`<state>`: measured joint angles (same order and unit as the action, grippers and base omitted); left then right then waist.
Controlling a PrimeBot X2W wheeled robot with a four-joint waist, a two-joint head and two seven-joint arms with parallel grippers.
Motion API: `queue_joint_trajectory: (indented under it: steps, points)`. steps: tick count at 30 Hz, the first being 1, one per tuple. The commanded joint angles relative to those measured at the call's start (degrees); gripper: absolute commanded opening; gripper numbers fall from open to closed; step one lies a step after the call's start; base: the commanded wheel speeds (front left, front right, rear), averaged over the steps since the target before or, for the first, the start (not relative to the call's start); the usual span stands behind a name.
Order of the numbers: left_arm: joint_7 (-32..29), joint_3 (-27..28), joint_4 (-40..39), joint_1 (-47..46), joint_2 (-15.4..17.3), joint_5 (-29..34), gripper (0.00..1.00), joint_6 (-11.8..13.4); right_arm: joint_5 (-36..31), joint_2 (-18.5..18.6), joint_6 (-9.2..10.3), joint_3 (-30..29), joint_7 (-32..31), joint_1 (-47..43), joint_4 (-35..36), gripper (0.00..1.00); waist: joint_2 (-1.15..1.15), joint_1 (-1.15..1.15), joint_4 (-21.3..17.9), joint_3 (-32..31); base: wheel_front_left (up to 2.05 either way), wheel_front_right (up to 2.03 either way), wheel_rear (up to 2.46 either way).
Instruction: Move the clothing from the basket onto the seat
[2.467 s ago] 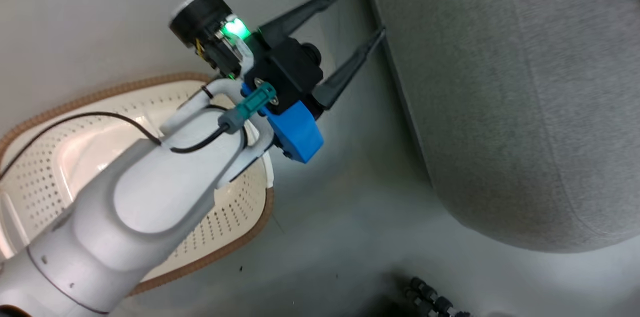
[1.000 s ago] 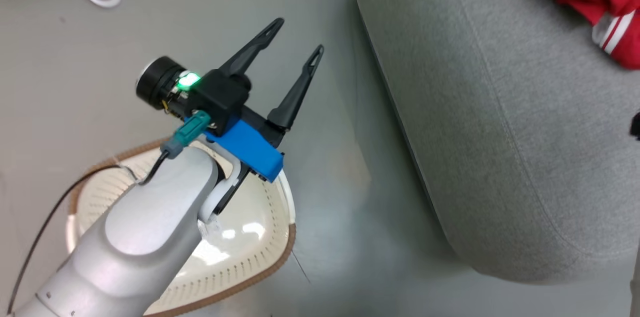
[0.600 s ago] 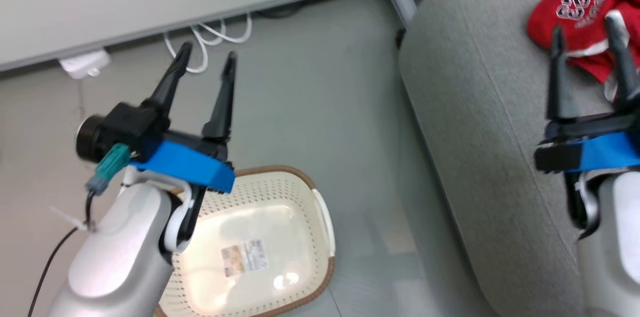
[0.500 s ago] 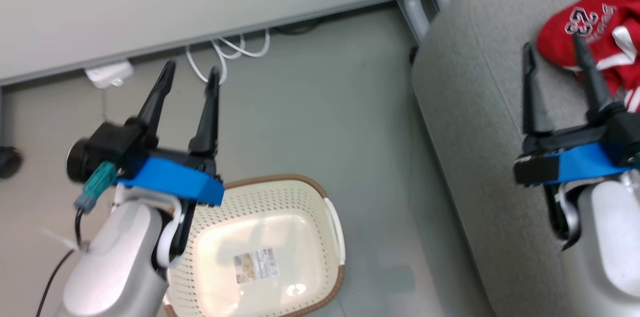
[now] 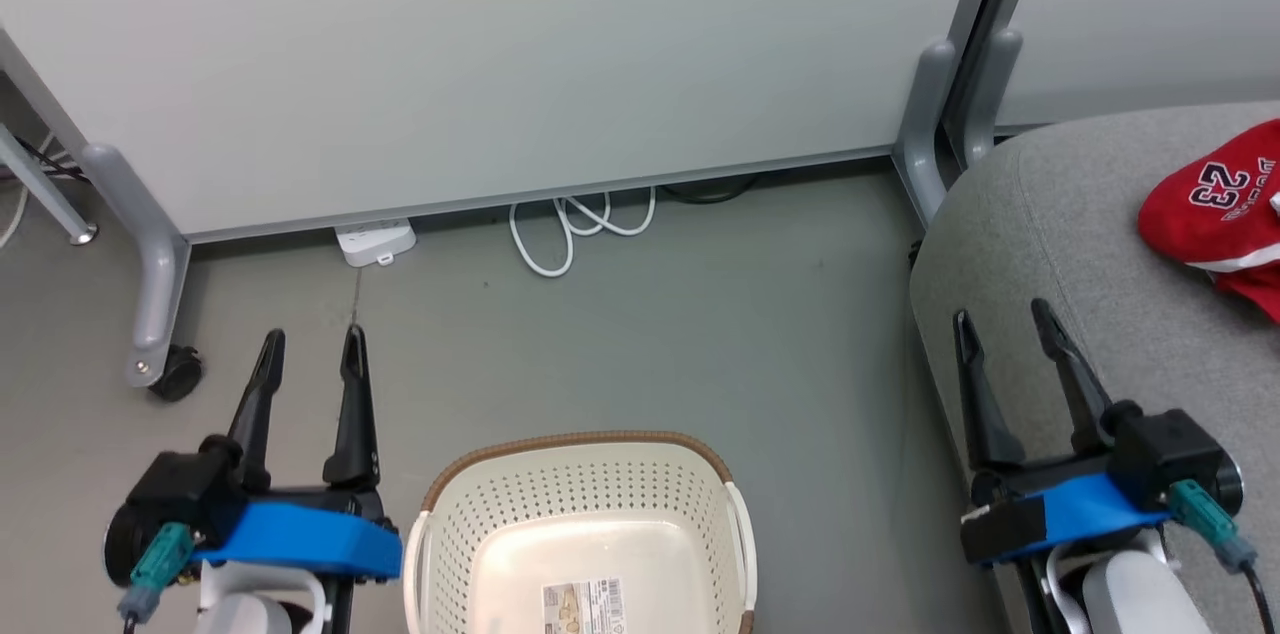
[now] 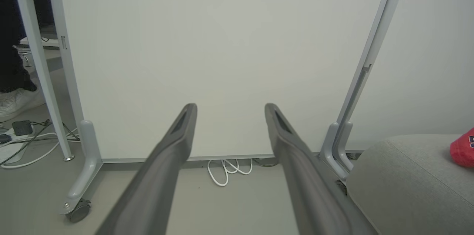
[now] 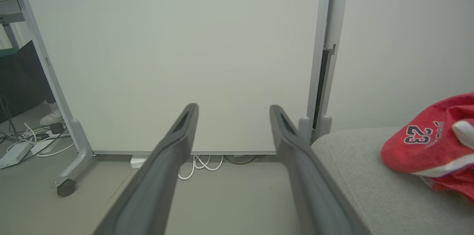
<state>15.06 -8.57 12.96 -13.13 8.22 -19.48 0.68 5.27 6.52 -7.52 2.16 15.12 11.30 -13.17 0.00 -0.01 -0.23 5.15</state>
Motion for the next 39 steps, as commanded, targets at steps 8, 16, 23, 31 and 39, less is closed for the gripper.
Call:
queue_joint_trajectory:
  steps: [8, 16, 23, 31, 39]
  points:
    - [0.16, 5.32, 0.59, 7.93, -3.32, 3.96, 1.00, -3.32, 1.19, -1.76, 0.05, -2.19, 0.03, -7.70, -0.34, 1.00, 0.00, 0.01, 0.90, -4.54, 0.00, 0.00, 0.00]
    - [0.16, 7.98, 1.15, 10.14, -4.71, 5.89, 1.00, -5.51, 1.75, -2.95, 0.05, -2.66, 0.03, -10.93, -0.78, 1.00, 0.00, 0.01, 1.65, -5.64, 0.00, 0.00, 0.00]
    - [0.16, 9.16, 2.03, 11.05, -5.18, 7.02, 1.00, -6.39, 1.99, -3.33, 0.05, -2.35, 0.03, -12.06, -2.02, 1.00, 0.00, 0.01, 1.71, -6.02, 0.00, 0.00, 0.00]
    - [0.17, 8.97, 2.69, 10.97, -5.25, 6.84, 1.00, -6.74, 1.95, -3.52, 0.05, -2.51, 0.03, -11.65, -2.70, 1.00, 0.00, 0.01, 1.63, -6.15, 0.00, 0.00, 0.00]
    - [-1.47, 9.33, 4.92, 10.66, -5.72, 4.26, 0.00, -6.70, 4.91, -3.29, 0.00, -2.95, -1.03, -11.26, -4.58, 0.00, 0.00, 0.02, 1.59, -6.14, 0.00, 0.00, 0.00]
